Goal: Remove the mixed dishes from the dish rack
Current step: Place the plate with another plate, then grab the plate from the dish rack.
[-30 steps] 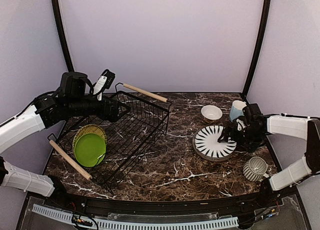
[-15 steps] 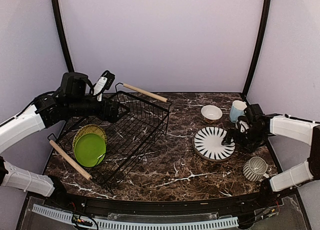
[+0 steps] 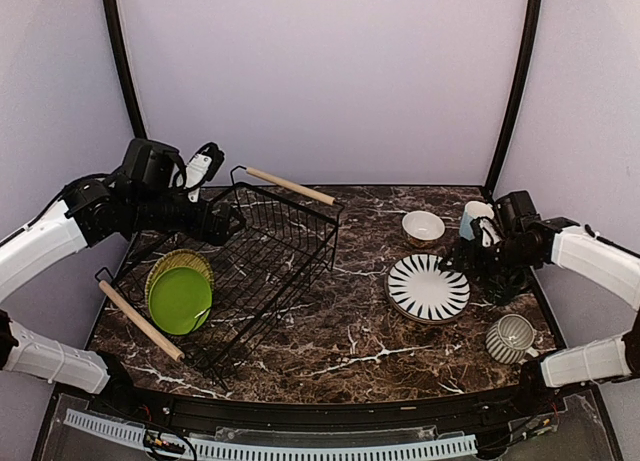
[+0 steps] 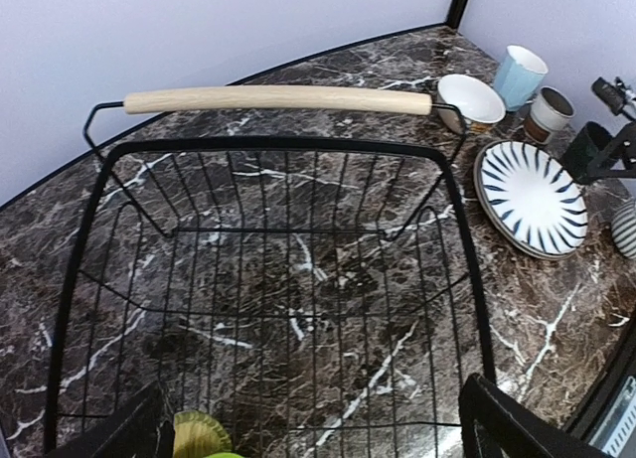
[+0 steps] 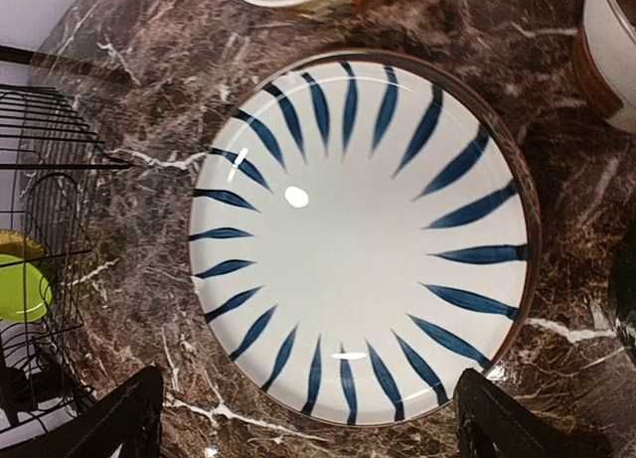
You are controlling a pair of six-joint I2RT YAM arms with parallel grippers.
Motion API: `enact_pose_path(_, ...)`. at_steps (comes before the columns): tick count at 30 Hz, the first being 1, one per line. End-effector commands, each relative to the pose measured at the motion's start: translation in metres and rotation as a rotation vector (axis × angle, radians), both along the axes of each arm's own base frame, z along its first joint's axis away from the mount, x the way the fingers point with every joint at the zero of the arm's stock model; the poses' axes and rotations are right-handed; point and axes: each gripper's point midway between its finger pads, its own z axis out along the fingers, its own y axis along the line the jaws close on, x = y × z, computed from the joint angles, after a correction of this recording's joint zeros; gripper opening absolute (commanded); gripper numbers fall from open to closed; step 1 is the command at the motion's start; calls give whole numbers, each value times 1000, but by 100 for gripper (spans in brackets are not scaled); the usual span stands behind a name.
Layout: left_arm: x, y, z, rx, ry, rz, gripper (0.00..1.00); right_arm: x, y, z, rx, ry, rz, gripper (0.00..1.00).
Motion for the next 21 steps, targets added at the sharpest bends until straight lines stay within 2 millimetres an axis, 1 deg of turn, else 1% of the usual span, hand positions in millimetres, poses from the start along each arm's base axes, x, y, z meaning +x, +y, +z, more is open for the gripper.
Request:
enact_pose_path(1, 2, 55, -14, 190, 64, 138, 99, 12, 19, 44, 70, -142, 98, 99)
enact_pose_path(2, 0, 64, -16, 212, 86, 154, 99, 13, 21, 49, 80, -154, 106, 99)
enact_pose_path(3, 3, 78, -18, 215, 104, 194, 99, 15, 22, 53, 87, -170, 106, 99)
enact_pose_path(4, 0, 85, -23, 223, 137, 197, 99, 16, 24, 58, 97, -185, 114, 99)
enact_pose_path(5, 2, 97, -25, 223, 157, 227, 99, 18, 26, 62, 108, -197, 121, 99)
enact_pose_path(7, -2, 114, -33, 268, 190, 261, 98, 19, 30, 70, 130, -222, 141, 99)
enact_pose_path(9, -7, 122, -43, 300, 231, 266, 95, 19, 34, 77, 150, -246, 163, 99)
enact_pose_path(13, -14, 124, -65, 303, 312, 235, 88, 18, 38, 85, 171, -272, 186, 99)
enact_pose_path(18, -11, 124, -86, 315, 374, 206, 75, 15, 40, 85, 179, -268, 200, 99)
enact_pose_path(21, -9, 122, -98, 315, 412, 185, 71, 13, 39, 83, 173, -265, 198, 99)
